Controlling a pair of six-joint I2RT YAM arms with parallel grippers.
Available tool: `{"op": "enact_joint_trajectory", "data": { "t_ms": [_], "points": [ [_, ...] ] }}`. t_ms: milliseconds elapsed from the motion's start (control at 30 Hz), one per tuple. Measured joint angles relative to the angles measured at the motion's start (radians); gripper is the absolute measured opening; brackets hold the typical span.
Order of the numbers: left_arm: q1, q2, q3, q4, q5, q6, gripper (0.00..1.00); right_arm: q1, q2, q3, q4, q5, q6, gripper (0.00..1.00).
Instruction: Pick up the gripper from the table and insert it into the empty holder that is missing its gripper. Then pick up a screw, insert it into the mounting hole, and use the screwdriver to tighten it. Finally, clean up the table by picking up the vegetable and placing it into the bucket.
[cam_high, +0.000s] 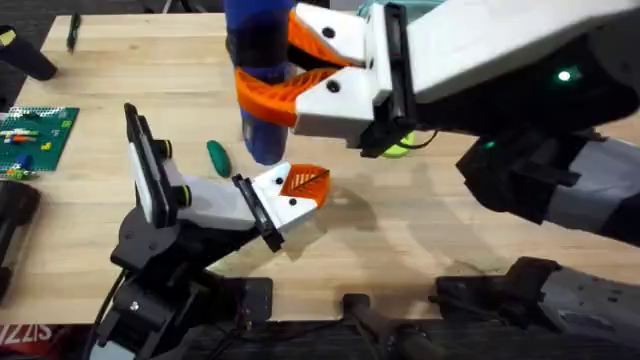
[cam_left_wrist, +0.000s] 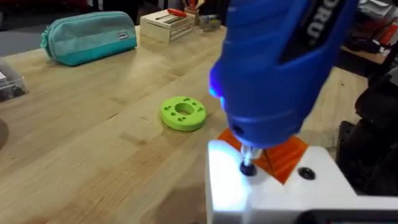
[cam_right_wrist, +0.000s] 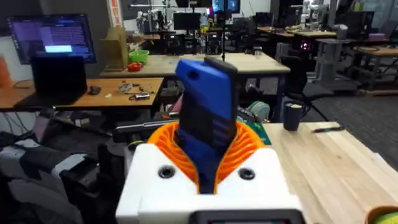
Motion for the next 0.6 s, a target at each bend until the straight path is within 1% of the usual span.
{"op": "enact_joint_trajectory", "data": {
  "t_ms": [167, 600],
  "points": [
    [0.000, 0.000, 0.000, 0.000, 0.000, 0.000, 0.018, 0.000, 0.000, 0.000, 0.036, 0.000, 0.001, 0.099],
    [0.000, 0.000, 0.000, 0.000, -0.002, 0.000, 0.018, 0.000, 0.000, 0.000, 0.031, 0.000, 0.001, 0.098]
  ]
}}
